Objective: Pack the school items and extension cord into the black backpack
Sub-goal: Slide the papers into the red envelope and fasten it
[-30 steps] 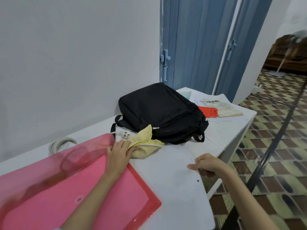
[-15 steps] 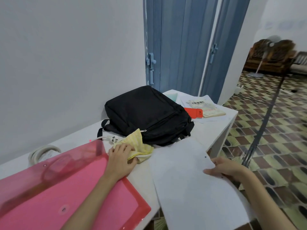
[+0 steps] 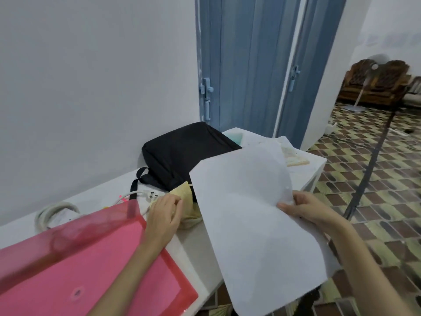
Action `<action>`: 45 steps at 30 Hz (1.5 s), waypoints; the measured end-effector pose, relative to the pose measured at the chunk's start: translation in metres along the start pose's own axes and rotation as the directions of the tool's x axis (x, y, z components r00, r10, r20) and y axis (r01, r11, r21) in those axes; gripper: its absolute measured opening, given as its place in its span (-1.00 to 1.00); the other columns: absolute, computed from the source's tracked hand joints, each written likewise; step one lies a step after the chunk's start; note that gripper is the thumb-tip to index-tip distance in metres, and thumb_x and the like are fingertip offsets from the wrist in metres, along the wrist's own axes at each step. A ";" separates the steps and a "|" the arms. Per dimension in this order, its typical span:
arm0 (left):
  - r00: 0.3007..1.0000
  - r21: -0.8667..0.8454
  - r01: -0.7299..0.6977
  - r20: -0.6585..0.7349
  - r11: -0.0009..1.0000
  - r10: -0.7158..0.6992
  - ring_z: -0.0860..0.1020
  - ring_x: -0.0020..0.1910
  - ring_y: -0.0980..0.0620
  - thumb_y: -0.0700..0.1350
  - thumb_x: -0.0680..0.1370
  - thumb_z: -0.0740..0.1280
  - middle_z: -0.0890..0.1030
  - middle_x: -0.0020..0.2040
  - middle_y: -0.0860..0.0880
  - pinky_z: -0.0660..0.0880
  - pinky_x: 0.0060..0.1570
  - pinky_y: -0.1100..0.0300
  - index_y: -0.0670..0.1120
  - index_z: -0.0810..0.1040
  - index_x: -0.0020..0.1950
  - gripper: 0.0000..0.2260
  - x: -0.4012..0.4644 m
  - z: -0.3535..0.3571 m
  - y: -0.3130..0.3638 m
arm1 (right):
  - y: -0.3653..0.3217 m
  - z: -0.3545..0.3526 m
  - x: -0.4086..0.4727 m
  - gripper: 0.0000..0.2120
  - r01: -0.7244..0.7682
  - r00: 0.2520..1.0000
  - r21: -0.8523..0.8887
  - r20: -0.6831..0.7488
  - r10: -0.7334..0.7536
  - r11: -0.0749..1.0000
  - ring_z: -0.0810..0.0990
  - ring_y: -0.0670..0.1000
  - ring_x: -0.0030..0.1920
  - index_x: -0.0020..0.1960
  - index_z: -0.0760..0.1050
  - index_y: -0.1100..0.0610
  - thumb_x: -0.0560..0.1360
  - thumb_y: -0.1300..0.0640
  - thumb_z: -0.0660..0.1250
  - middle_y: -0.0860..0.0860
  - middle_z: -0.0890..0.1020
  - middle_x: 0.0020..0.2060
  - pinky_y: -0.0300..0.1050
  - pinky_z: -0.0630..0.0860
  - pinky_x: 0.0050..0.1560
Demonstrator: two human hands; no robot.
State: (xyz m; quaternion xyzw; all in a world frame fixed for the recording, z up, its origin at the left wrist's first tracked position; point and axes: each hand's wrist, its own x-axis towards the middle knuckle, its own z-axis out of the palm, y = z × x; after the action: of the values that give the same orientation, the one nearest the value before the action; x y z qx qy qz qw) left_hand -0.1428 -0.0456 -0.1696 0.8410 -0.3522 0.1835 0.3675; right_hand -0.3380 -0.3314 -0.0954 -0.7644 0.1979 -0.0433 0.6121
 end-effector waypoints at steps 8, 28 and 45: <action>0.955 0.398 0.294 -0.166 0.869 -0.247 0.56 -0.20 -0.12 0.19 0.48 0.03 0.58 -0.27 -0.03 0.47 -0.21 0.05 -0.03 0.50 -0.27 -0.61 -0.059 -0.111 -0.056 | -0.041 0.085 0.078 -0.92 0.195 0.970 -0.097 0.169 -0.177 0.976 0.56 -0.02 -0.23 -0.08 0.58 0.14 0.51 0.25 0.32 0.00 0.64 -0.23 -0.24 0.45 -0.24; 0.710 0.109 0.692 0.070 0.713 -0.700 0.10 0.47 0.00 0.32 0.17 0.32 0.29 0.44 0.04 -0.08 0.44 -0.09 0.51 0.47 -0.32 -0.87 -0.103 -0.156 -0.035 | -0.125 0.234 0.160 -0.90 0.523 0.802 -0.049 0.367 -0.472 0.851 0.51 0.07 -0.20 -0.04 0.49 0.18 0.51 0.17 0.25 0.13 0.57 -0.17 -0.05 0.44 -0.20; 0.720 0.000 0.684 0.154 0.729 -0.676 0.13 0.33 0.29 -0.07 0.39 0.48 0.27 0.46 0.05 -0.08 0.46 -0.08 0.45 0.53 -0.34 -0.63 -0.085 -0.138 -0.010 | -0.110 0.263 0.214 -0.77 0.435 0.802 -0.338 0.568 -0.187 0.835 0.57 0.14 -0.11 0.17 0.46 0.25 0.55 0.22 0.23 0.24 0.60 0.00 0.07 0.54 0.01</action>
State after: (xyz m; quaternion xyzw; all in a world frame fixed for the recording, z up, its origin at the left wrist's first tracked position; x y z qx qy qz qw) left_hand -0.2009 0.1016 -0.1314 0.9116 -0.0497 -0.0352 0.4066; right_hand -0.0327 -0.1467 -0.0931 -0.8907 -0.0997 0.1061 0.4307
